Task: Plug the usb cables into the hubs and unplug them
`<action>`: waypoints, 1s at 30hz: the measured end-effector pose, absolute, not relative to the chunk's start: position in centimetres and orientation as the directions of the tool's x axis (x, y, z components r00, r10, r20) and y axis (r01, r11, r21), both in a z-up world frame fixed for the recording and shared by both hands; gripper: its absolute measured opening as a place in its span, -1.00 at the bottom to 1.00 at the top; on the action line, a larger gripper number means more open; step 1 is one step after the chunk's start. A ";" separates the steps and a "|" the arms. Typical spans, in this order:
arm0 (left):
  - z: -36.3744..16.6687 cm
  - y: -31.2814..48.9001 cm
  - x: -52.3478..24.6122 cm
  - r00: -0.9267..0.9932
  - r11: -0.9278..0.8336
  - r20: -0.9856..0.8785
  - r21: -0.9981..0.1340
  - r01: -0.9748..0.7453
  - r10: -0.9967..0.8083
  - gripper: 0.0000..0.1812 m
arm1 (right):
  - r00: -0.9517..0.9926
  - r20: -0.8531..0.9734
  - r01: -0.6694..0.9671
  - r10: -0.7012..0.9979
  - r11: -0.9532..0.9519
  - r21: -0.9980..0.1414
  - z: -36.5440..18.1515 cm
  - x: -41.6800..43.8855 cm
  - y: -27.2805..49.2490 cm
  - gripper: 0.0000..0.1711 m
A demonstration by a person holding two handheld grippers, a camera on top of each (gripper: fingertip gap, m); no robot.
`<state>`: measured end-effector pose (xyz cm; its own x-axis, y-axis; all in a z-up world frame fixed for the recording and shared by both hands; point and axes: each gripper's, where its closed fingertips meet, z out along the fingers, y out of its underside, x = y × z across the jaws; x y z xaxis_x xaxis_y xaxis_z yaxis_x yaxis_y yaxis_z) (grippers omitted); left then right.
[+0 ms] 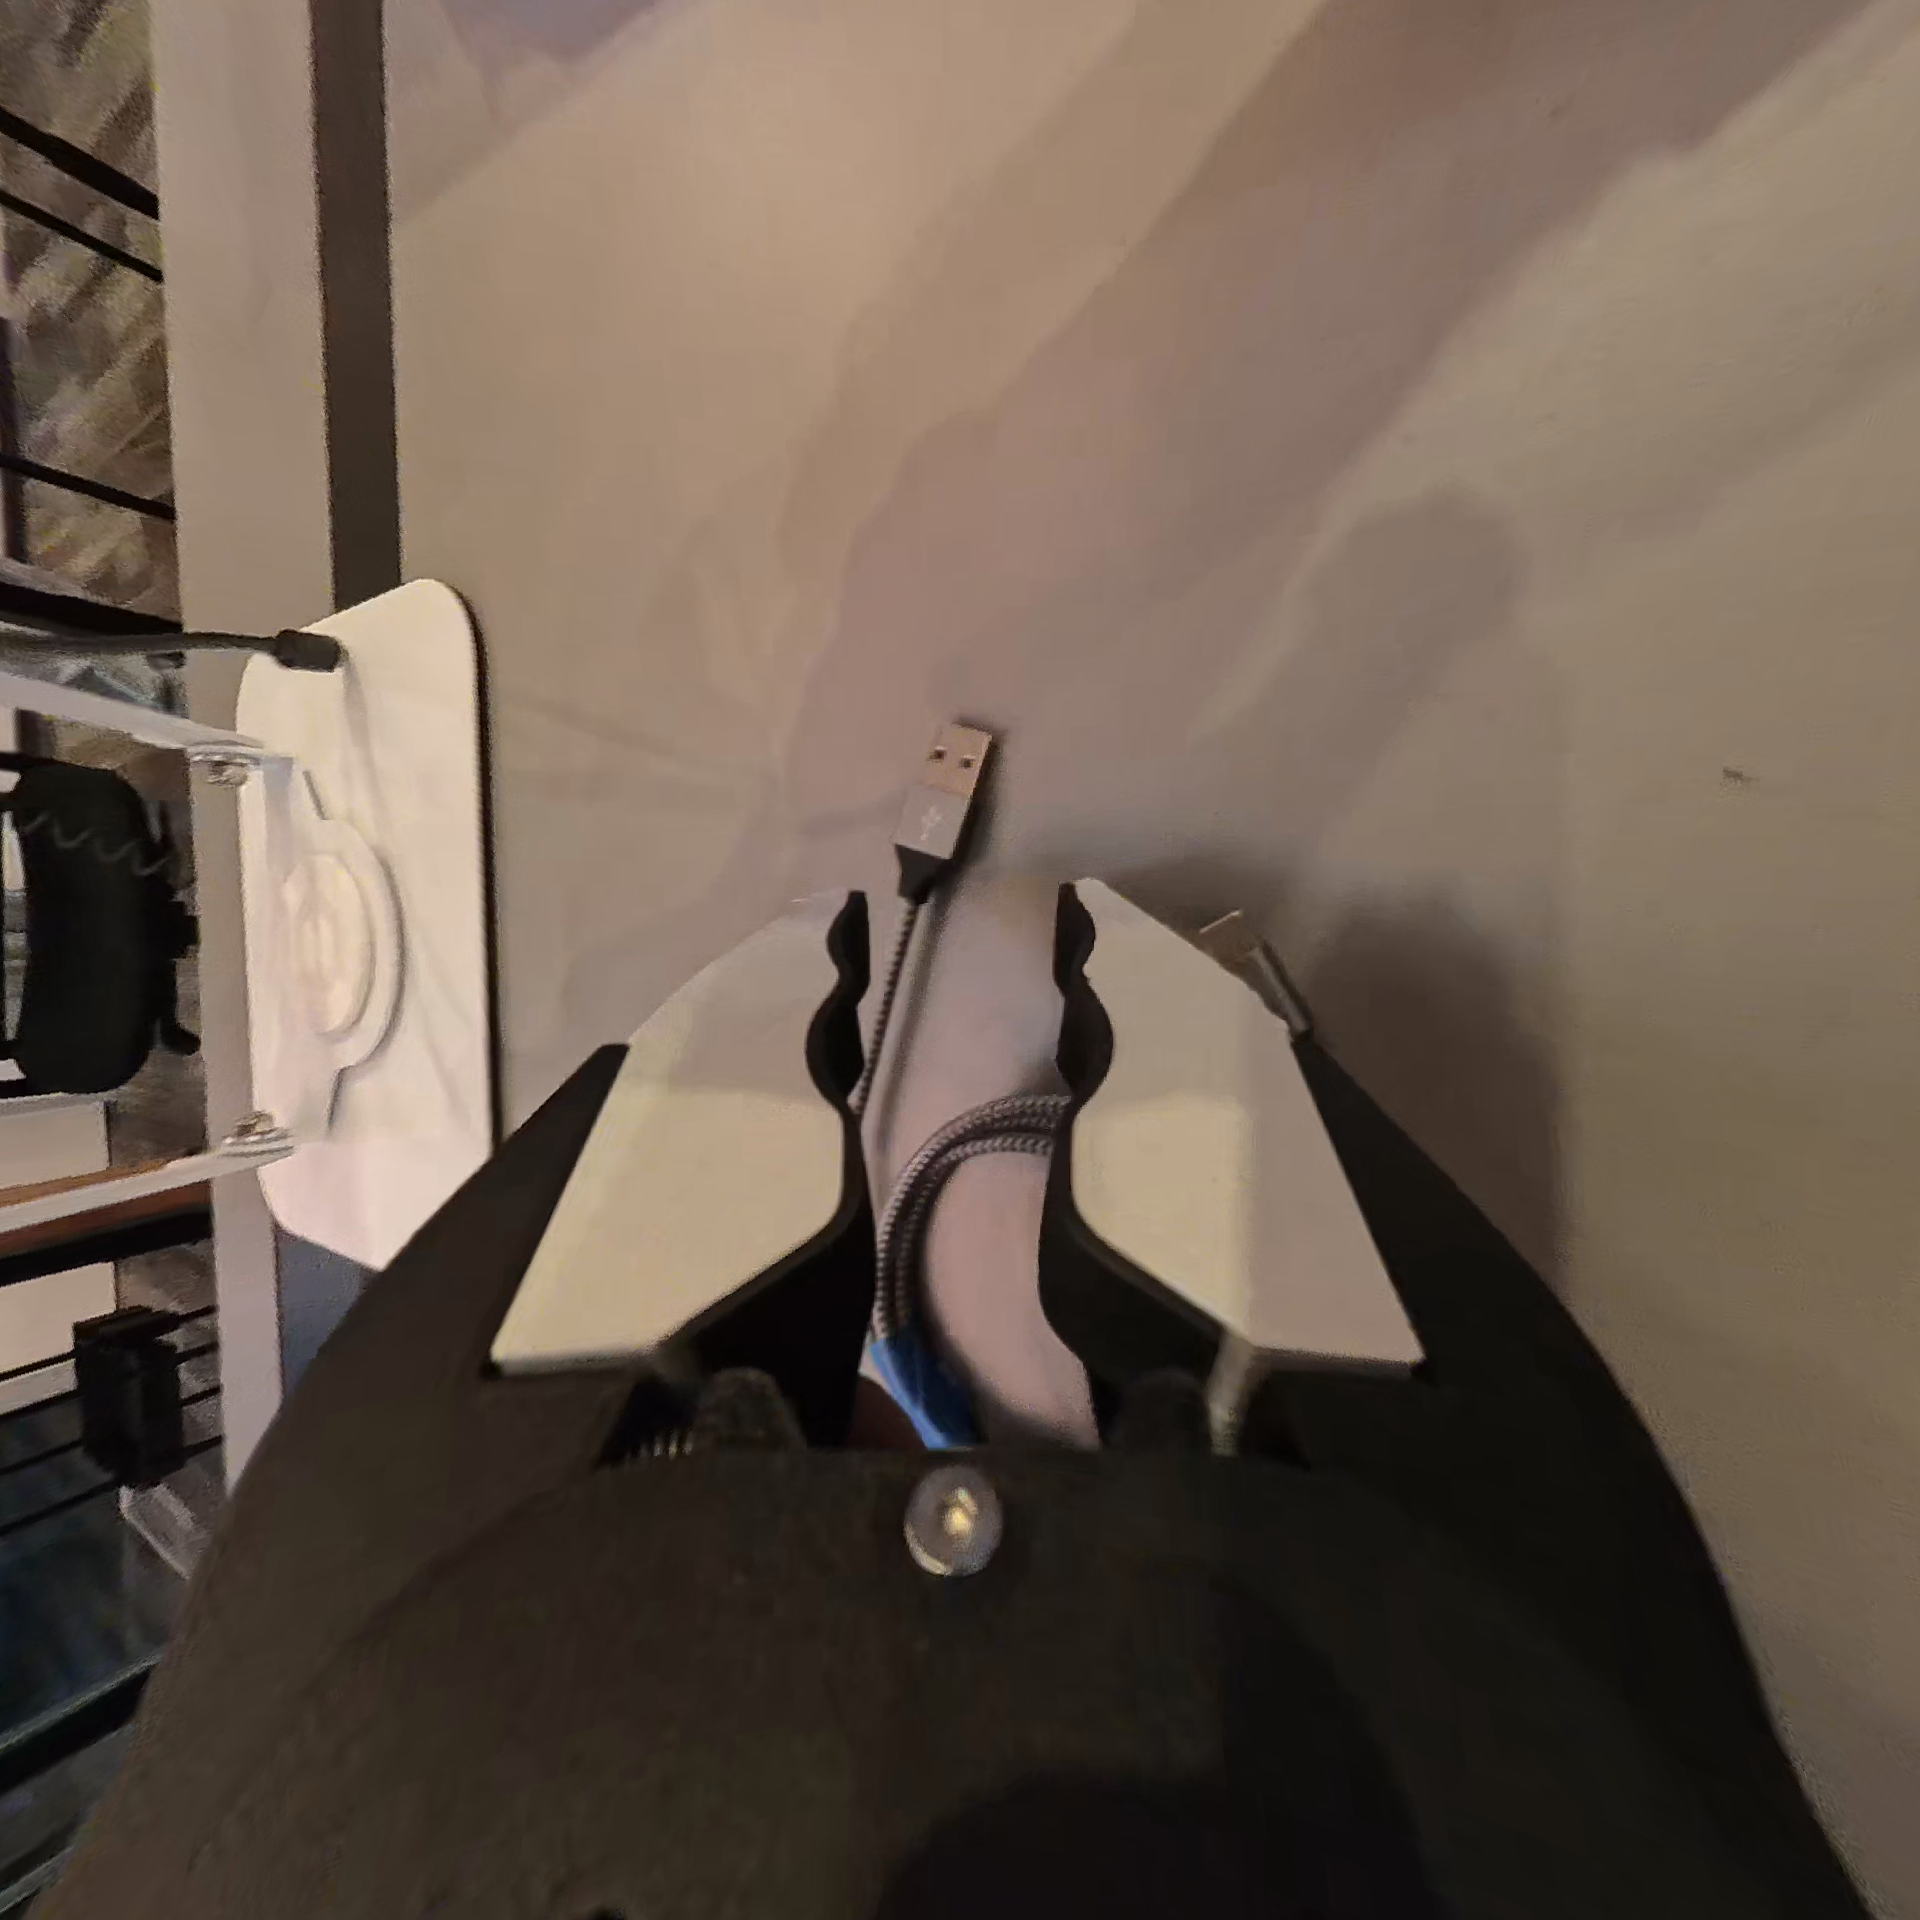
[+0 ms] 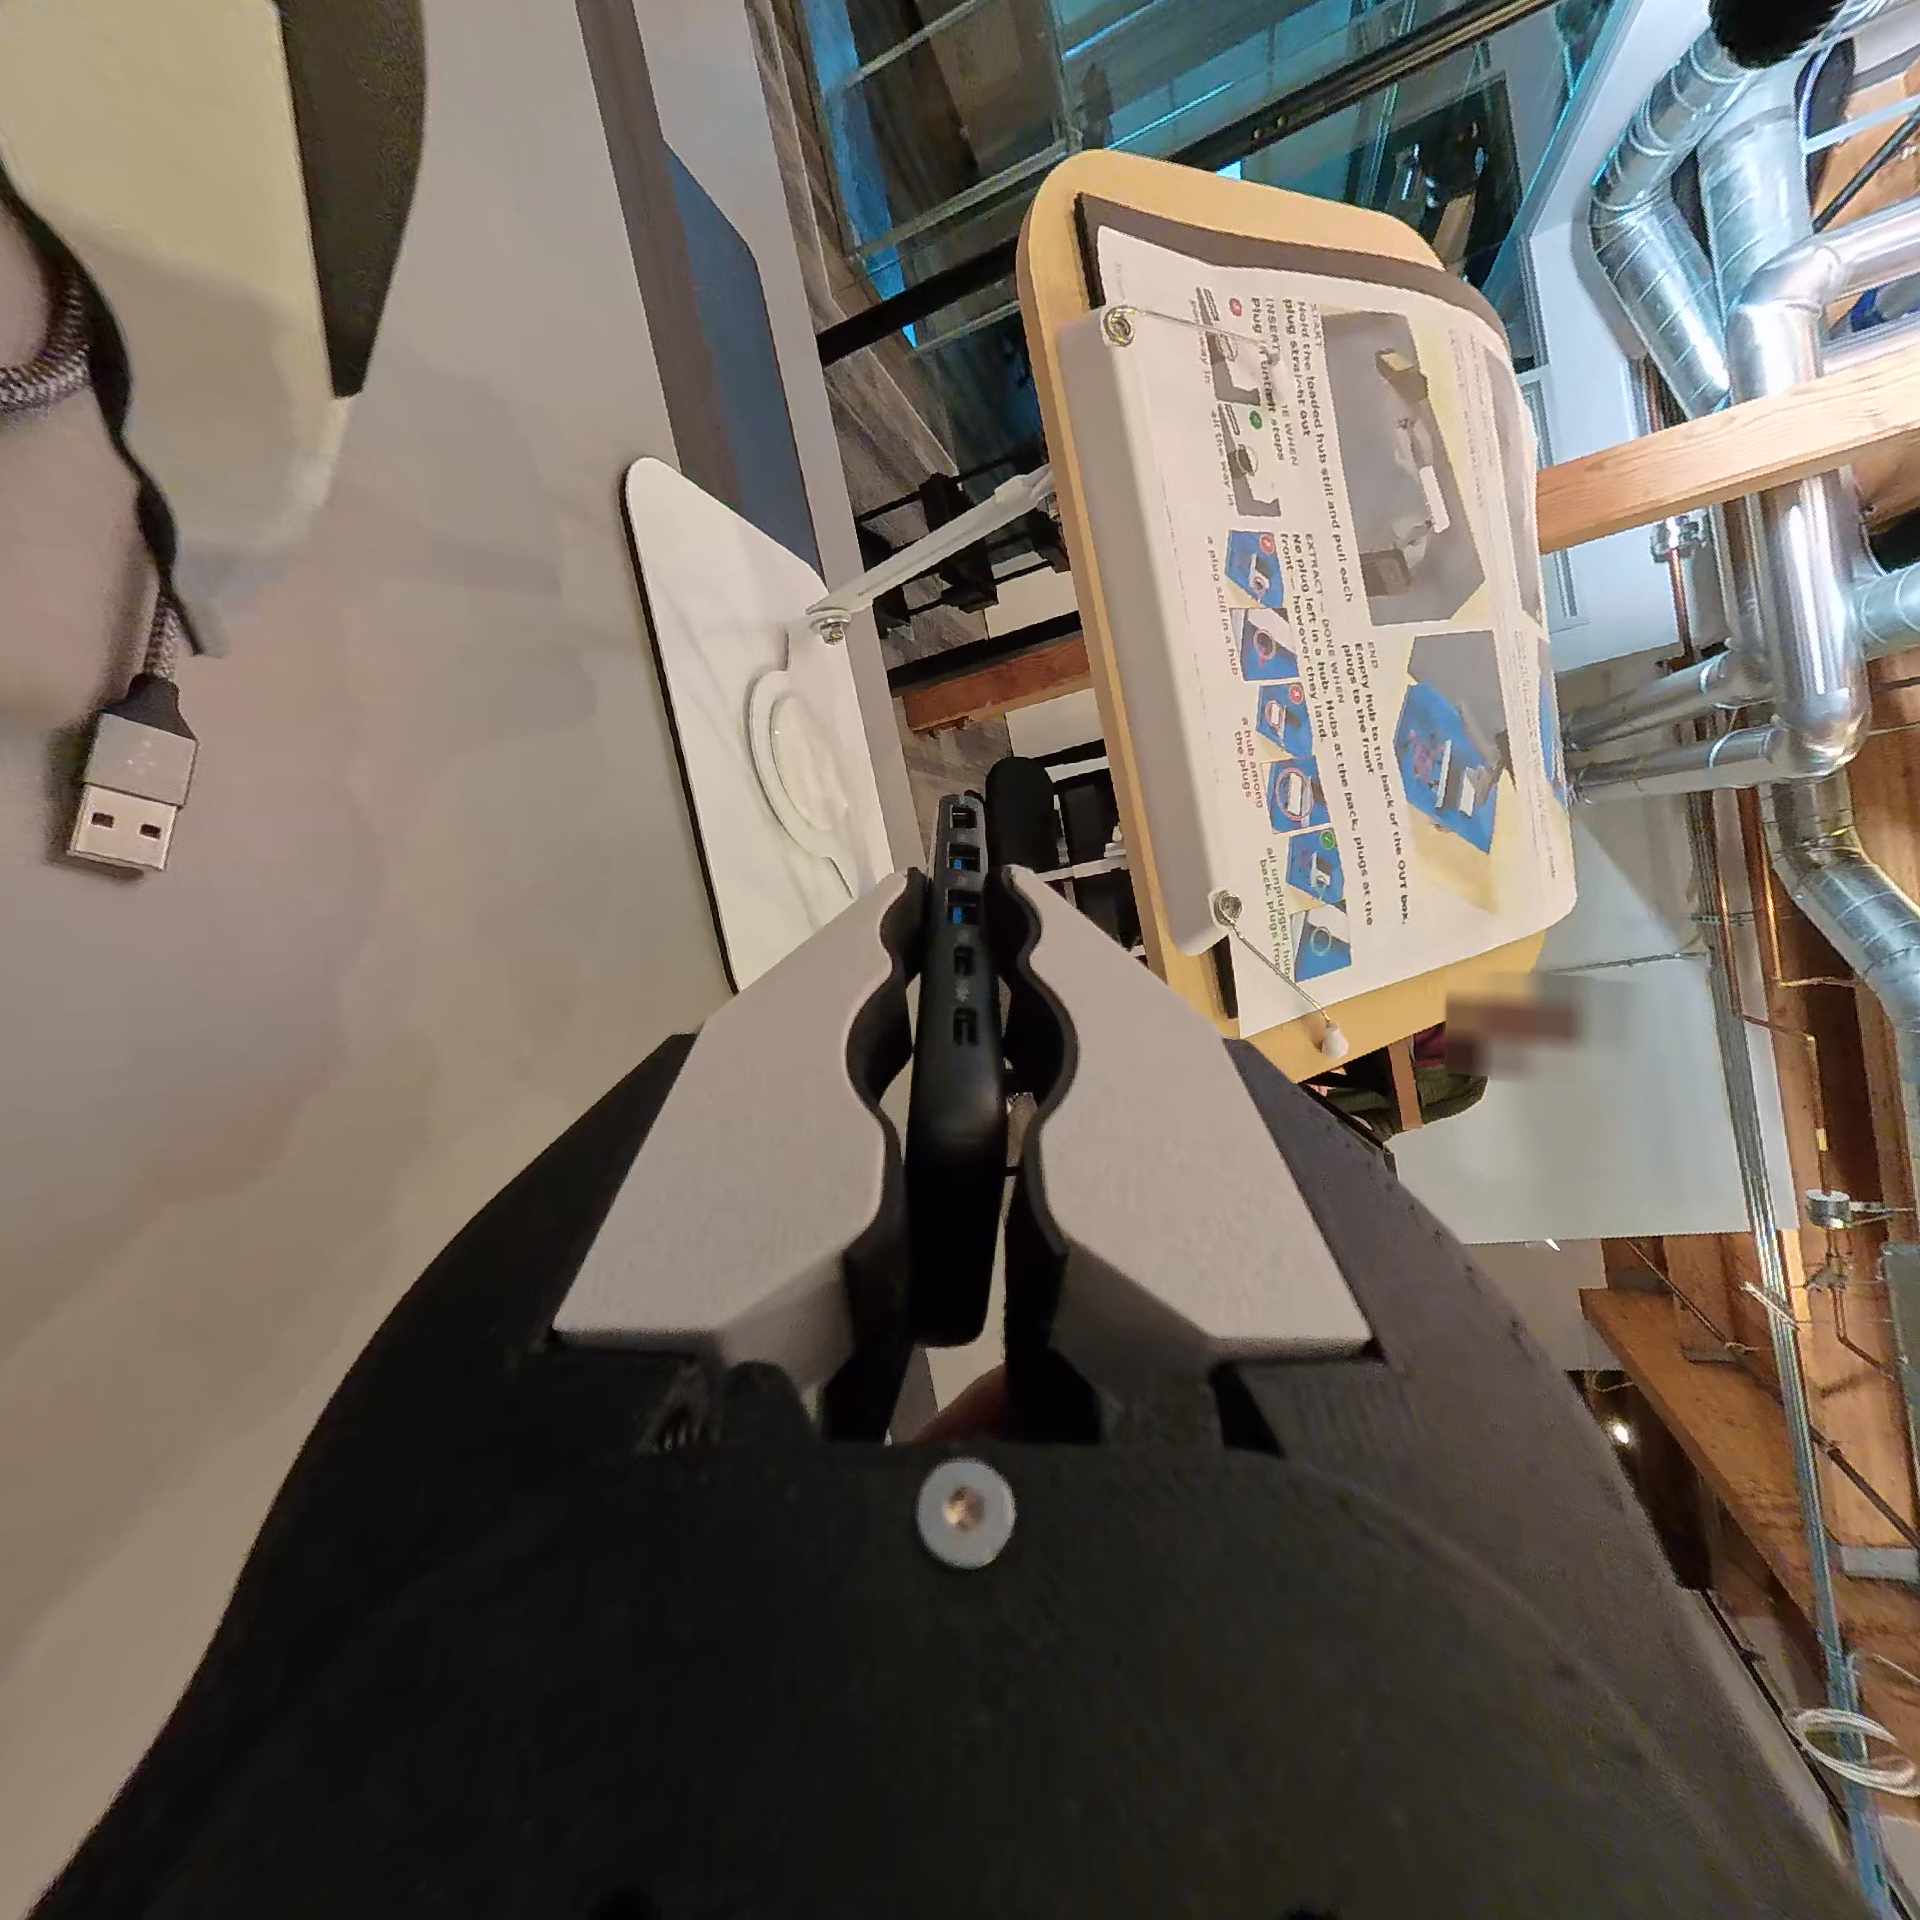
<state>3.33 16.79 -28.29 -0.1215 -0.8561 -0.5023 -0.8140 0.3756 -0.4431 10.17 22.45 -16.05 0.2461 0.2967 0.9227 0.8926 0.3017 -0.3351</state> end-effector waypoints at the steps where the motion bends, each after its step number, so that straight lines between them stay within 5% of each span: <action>1: -28.0 17.0 3.3 -0.110 0.368 -0.503 -0.450 -0.813 -0.857 -0.62 | 0.249 0.920 0.889 0.301 0.305 -0.341 -16.0 10.1 22.4 -0.89; 6: -27.3 17.3 3.7 -0.094 0.308 -0.401 -0.513 -0.801 -0.911 -0.62 | 0.284 0.903 0.867 0.322 0.315 -0.385 -15.7 10.4 22.5 -0.89; 12: -27.1 18.6 4.1 -0.169 0.384 -0.448 -0.449 -0.807 -0.878 -0.61 | 0.383 0.827 0.786 0.411 0.326 -0.525 -14.9 10.4 22.0 -0.90; 20: -17.3 21.8 5.5 0.138 0.541 -0.825 -0.475 -0.694 -0.548 -0.35 | 0.675 0.196 0.246 0.711 0.034 -0.969 -11.4 11.7 22.1 -0.90; 23: -15.2 21.9 6.0 0.148 0.585 -0.871 -0.431 -0.687 -0.468 -0.30 | 0.547 0.009 0.172 0.837 -0.102 -0.980 -12.4 11.0 20.6 -0.90; 30: -15.9 18.3 8.9 -0.094 0.512 -0.603 -0.573 -0.640 -0.792 -0.49 | 0.293 0.142 0.373 0.946 0.023 -0.928 -13.7 9.8 16.2 -0.89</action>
<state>8.90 18.26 -15.86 -0.0942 -0.7924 -0.6027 -0.6401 0.5119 -0.5729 9.78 16.23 -13.67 0.2932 0.9455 0.1415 0.3727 0.0233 -0.9277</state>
